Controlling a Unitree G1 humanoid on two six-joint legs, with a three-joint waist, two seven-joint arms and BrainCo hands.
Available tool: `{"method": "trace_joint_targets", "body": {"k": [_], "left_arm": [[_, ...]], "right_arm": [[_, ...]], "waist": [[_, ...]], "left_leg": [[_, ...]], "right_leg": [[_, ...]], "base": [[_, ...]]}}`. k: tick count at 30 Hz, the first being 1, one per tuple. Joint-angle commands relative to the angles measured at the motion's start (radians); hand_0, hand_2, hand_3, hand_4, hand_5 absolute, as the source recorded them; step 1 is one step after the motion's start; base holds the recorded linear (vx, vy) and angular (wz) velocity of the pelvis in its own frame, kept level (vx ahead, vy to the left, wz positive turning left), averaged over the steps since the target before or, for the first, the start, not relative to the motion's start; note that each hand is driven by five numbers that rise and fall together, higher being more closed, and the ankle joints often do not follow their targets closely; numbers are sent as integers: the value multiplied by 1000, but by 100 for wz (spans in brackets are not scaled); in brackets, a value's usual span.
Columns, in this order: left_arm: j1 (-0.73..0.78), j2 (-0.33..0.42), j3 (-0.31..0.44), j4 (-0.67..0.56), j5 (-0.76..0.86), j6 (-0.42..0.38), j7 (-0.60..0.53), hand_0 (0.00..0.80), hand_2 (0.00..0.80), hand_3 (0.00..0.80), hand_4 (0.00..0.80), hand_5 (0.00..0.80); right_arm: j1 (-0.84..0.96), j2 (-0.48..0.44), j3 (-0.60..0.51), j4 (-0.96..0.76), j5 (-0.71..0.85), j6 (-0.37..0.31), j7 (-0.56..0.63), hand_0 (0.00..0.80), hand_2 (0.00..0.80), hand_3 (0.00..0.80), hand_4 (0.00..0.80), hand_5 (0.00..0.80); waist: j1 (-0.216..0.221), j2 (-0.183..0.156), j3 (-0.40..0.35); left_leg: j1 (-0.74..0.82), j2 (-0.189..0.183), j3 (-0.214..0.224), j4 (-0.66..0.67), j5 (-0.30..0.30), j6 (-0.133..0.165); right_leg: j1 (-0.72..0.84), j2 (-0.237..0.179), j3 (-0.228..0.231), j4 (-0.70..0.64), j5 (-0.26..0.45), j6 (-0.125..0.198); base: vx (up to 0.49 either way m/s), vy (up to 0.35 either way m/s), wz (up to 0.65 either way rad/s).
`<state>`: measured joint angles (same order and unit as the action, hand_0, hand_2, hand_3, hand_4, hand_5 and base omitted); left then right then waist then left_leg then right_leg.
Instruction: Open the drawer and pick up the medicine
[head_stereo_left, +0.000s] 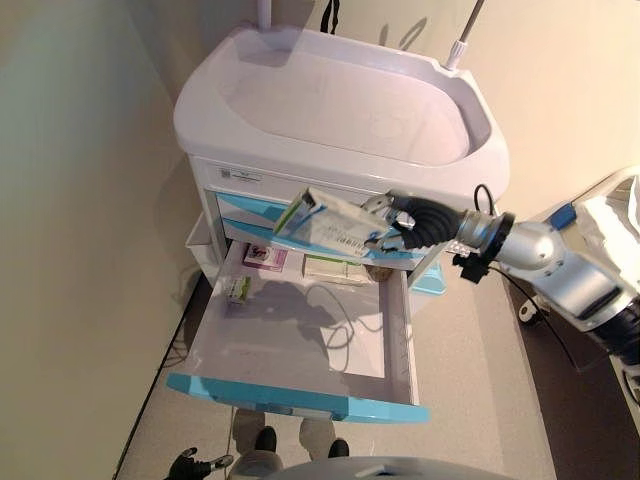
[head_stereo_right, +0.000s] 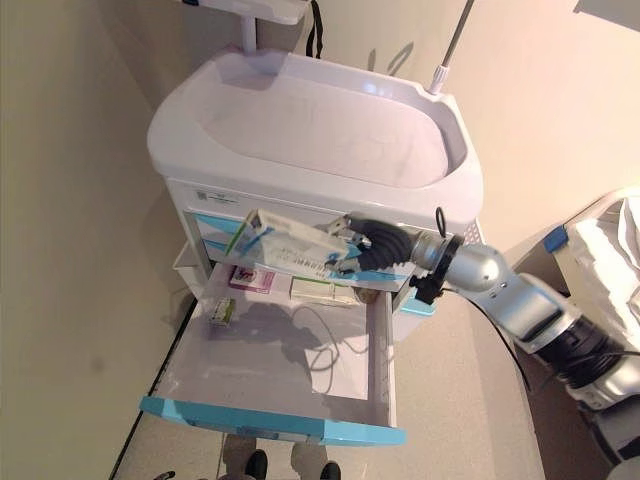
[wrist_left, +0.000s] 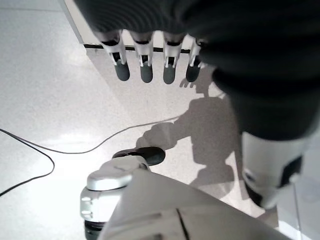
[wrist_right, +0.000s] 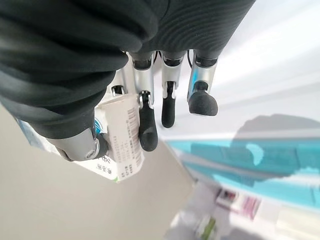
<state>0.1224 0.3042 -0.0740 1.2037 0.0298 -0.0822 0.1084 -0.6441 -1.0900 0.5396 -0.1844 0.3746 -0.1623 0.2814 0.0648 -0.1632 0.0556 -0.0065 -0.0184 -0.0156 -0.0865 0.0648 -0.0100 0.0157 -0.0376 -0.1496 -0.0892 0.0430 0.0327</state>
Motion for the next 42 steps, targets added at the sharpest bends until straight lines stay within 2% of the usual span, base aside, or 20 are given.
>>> {"method": "trace_joint_targets", "body": {"k": [1,2,3,7,8,12,13,14,17,21,25,33,39,42], "left_arm": [[-13,14,-3,59,5,-12,1,0,0,0,0,0],[-14,14,-3,59,5,-12,1,0,0,0,0,0],[-13,15,-13,65,-2,-11,4,0,0,0,0,0],[-8,12,-28,67,-11,-9,6,0,0,0,0,0],[-9,12,-42,73,-24,-7,5,0,0,0,0,0],[-13,15,-70,90,-47,-3,16,0,0,0,0,0],[-21,19,-84,99,-59,0,19,0,0,0,0,0],[-21,18,-83,99,-59,0,19,0,0,0,0,0],[-37,23,-95,110,-74,1,24,0,0,0,0,0],[-52,26,-115,114,-78,5,31,0,0,0,0,0],[-59,25,-137,108,-71,5,31,0,0,0,0,0],[-68,25,-158,98,-55,4,27,0,0,0,0,0],[-87,26,-175,76,-54,0,23,0,0,0,0,0],[-94,26,-176,73,-53,0,23,0,0,0,0,0]], "right_arm": [[-79,-12,-14,67,65,-45,-81,800,800,800,800,800],[-81,-12,-13,68,65,-46,-81,800,800,800,800,800],[-120,-8,-17,159,59,-39,-117,800,800,800,800,800],[-212,-5,32,294,23,-33,-153,800,800,800,800,800],[-305,2,86,414,-21,-24,-187,800,800,800,800,800],[-497,75,175,725,-121,6,-258,800,800,800,800,800],[-580,125,201,918,-187,29,-287,800,800,800,800,800],[-585,127,204,922,-187,28,-288,800,800,800,800,800],[-668,212,203,1195,-280,60,-332,800,800,800,800,800],[-721,264,172,1416,-356,87,-380,800,800,800,800,800],[-765,269,184,1516,-444,100,-411,800,800,800,800,800],[-786,252,255,1560,-589,112,-413,800,800,800,800,800],[-768,229,281,1580,-662,122,-405,800,800,800,800,800],[-758,225,287,1567,-673,118,-400,800,800,800,800,800]], "waist": [[7,-17,-34],[7,-17,-34],[9,-21,-37],[10,-22,-37],[10,-22,-36],[16,-25,-31],[22,-27,-28],[20,-26,-27],[31,-27,-21],[48,-26,-15],[67,-20,-9],[96,-15,-2],[123,-13,8],[127,-13,12]], "left_leg": [[-13,-18,23,-1,-25,2],[-13,-18,23,-1,-25,2],[-12,-18,24,-1,-25,2],[-10,-19,21,-1,-26,2],[-9,-19,22,-1,-26,1],[-7,-18,19,-1,-26,2],[-8,-19,15,-1,-24,3],[-7,-19,15,-1,-25,3],[-11,-20,4,-1,-21,4],[-22,-24,-17,-1,-17,6],[-39,-32,-51,-1,-10,6],[-63,-44,-96,-1,-2,5],[-88,-55,-142,-1,8,3],[-94,-59,-151,-1,9,3]], "right_leg": [[-36,2,-6,47,35,52],[-36,2,-6,47,35,52],[-34,1,-7,48,34,51],[-31,1,-9,49,34,50],[-32,1,-10,50,33,50],[-34,2,-11,55,32,49],[-33,2,-12,57,31,48],[-32,2,-12,58,31,48],[-35,1,-18,62,30,47],[-36,-1,-35,65,25,47],[-39,-6,-60,66,19,48],[-38,-13,-106,58,14,51],[-40,-19,-144,50,13,53],[-39,-20,-155,48,13,53]], "base": [[0,0,0],[0,0,0],[0,0,0],[0,0,0],[0,0,0],[0,0,0],[0,0,0],[0,0,0],[11,-4,8],[25,-4,14],[27,-6,18],[29,-10,24],[19,-17,27],[13,-18,26]]}}
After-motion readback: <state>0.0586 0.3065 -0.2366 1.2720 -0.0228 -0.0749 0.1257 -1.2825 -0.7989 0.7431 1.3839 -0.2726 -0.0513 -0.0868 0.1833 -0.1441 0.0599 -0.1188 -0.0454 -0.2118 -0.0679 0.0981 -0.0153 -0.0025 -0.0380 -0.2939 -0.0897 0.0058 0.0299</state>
